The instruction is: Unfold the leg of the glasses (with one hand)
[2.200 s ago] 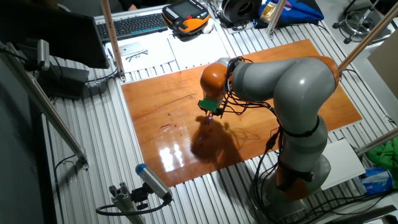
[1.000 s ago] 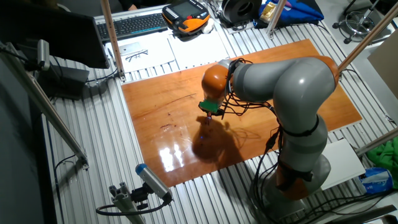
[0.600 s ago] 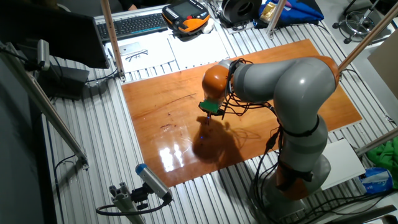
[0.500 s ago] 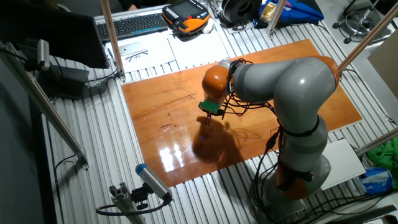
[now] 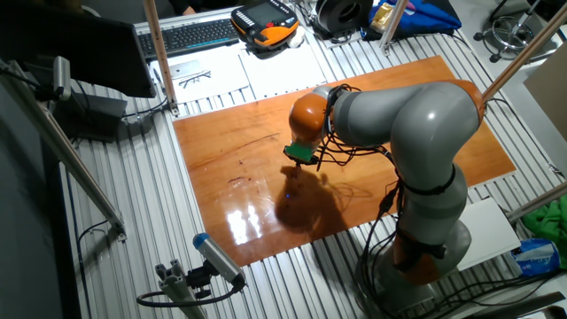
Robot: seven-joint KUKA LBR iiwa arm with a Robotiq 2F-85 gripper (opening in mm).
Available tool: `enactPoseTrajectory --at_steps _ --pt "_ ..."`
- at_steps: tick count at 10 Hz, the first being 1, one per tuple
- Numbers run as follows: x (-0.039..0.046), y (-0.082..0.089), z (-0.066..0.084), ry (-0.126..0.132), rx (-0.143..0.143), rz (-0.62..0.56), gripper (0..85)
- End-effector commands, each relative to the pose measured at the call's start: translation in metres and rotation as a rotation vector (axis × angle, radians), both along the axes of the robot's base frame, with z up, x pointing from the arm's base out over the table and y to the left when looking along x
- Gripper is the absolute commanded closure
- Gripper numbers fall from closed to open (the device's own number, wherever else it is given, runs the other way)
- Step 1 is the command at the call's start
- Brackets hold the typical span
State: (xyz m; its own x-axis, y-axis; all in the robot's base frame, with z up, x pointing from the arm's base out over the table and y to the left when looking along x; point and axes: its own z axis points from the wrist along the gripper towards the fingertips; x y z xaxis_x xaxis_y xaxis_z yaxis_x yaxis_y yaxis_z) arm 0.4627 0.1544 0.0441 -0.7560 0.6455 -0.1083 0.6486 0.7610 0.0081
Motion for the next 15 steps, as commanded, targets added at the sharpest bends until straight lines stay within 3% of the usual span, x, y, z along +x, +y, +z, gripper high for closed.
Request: enactPoseTrajectory --at_steps 1,3,6,8,11,15 --pt "0.0006 0.000 0.003 -0.001 0.020 -0.011 85.0" --pt "0.0035 0.004 0.017 0.010 0.030 -0.033 85.0" --pt "0.0136 0.008 0.042 0.029 0.094 -0.088 85.0" --pt "0.0185 0.009 0.049 0.032 0.099 -0.102 85.0" --pt "0.0252 0.008 0.064 0.034 0.137 -0.121 85.0" --pt "0.0374 0.008 0.078 -0.007 0.150 -0.127 85.0"
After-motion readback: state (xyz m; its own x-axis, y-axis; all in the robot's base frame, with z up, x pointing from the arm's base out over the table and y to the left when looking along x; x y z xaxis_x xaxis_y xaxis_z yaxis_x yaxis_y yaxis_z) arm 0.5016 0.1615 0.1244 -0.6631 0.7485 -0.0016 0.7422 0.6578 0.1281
